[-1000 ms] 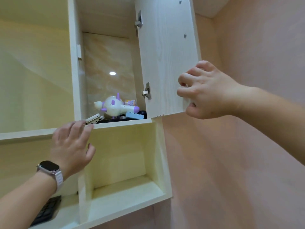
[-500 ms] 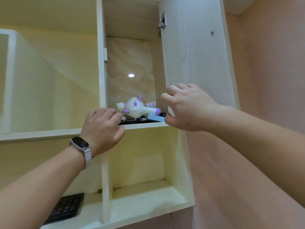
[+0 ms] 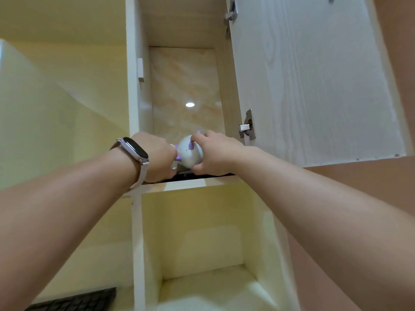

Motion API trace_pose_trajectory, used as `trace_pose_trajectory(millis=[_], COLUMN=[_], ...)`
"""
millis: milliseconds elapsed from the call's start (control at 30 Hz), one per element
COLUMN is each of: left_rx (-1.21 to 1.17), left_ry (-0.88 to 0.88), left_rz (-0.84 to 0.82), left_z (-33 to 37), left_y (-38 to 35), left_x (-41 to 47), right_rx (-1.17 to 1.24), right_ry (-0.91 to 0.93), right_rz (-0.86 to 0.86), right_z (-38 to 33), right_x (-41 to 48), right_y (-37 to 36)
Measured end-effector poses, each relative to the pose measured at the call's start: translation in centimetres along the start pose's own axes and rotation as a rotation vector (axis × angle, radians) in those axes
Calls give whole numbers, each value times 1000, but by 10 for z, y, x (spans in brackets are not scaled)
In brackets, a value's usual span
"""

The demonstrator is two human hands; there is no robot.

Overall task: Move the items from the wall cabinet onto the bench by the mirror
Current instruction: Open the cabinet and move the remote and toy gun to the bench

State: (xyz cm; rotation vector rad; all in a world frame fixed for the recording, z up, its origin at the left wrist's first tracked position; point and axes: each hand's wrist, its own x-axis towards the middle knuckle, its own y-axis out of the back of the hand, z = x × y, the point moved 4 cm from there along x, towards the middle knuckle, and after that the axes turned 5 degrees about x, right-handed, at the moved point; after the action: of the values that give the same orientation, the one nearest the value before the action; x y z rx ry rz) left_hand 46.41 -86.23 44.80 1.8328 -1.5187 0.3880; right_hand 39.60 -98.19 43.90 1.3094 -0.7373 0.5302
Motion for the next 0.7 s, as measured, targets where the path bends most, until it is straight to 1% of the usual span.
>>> trace_pose_trajectory(millis=[167, 333, 533, 600, 700], left_rx=[4, 32, 102, 105, 91], left_ry=[0, -11, -23, -30, -14], left_rz=[-33, -51, -138, -125, -20], left_z=[3, 4, 10, 12, 11], left_y=[-5, -10, -13, -11, -4], left_x=[9, 12, 13, 11, 7], right_rx=[58, 68, 112, 134, 143], right_ry=[-45, -19, -60, -102, -143], right_rz=[-99, -118, -106, -70, 7], right_z=[9, 13, 16, 20, 22], right_x=[17, 32, 35, 33, 31], right_y=[-10, -20, -22, -24, -25])
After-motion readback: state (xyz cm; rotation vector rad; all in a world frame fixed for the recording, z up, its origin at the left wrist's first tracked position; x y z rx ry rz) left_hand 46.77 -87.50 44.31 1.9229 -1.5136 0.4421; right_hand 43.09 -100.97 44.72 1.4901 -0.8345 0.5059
